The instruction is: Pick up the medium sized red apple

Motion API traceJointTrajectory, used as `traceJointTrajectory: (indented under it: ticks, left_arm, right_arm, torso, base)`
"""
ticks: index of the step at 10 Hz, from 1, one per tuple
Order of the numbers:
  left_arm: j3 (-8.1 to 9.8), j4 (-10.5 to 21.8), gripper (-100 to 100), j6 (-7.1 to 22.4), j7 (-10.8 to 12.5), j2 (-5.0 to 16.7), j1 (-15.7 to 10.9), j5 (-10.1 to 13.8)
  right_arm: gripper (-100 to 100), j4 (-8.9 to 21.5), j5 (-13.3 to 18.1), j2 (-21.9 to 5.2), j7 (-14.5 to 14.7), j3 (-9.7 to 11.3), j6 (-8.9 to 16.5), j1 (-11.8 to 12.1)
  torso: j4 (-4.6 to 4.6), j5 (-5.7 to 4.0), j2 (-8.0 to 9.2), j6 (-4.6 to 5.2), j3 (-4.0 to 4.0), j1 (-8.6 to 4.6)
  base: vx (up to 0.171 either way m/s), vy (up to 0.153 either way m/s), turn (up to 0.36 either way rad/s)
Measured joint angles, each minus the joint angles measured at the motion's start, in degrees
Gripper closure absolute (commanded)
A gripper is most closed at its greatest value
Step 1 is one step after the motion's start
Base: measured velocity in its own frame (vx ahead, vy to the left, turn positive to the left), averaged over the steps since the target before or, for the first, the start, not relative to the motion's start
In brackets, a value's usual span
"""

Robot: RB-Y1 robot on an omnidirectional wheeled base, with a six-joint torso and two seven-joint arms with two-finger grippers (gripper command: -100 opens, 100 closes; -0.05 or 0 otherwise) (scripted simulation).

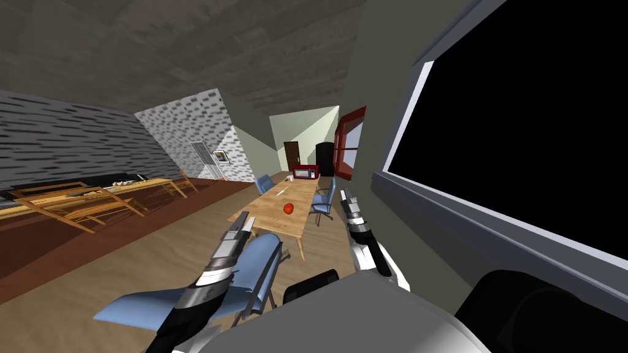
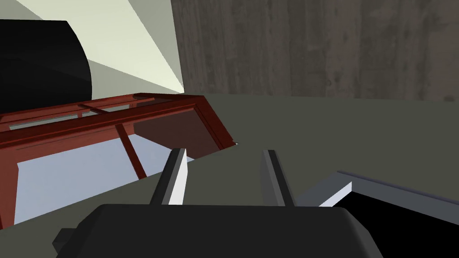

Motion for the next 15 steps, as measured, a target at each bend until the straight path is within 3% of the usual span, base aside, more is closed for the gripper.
traceJointTrajectory:
  ticks: [3,5,7,8,15]
  left_arm:
    - [-0.57,1.2,-100,4.2,-0.9,4.5,1.4,2.4]
    - [-0.8,2.1,-100,8.8,-1.5,8.1,1.0,4.6]
    - [-1.17,2.7,-100,10.4,-2.2,10.9,3.6,5.9]
    - [-1.71,3.3,-100,11.5,-2.7,11.4,3.2,6.2]
    - [-2.29,6.3,-100,20.8,-4.7,20.0,4.9,11.6]
  right_arm:
    - [0,0.0,0.0,0.0,0.0,0.0,0.0,0.0]
    - [0,0.0,0.0,0.0,0.0,0.0,0.0,0.0]
    - [0,0.0,0.0,0.0,0.0,0.0,0.0,0.0]
    - [0,0.0,0.0,0.0,0.0,0.0,0.0,0.0]
    - [0,0.0,0.0,0.0,0.0,0.0,0.0,0.0]
  torso:
    - [-0.02,0.0,-0.08,0.0,-0.05,-0.03]
    - [-0.03,-0.02,-0.14,0.03,-0.09,-0.09]
    - [-0.05,-0.02,-0.2,0.01,-0.12,-0.08]
    - [-0.05,-0.01,-0.25,0.0,-0.14,-0.07]
    - [-0.09,-0.02,-0.41,0.02,-0.24,-0.11]
  base:
    - [-0.045,-0.019,-0.143]
    - [-0.026,-0.032,-0.137]
    - [-0.005,-0.027,-0.102]
    - [0.011,-0.039,-0.166]
    - [0.023,-0.037,-0.109]
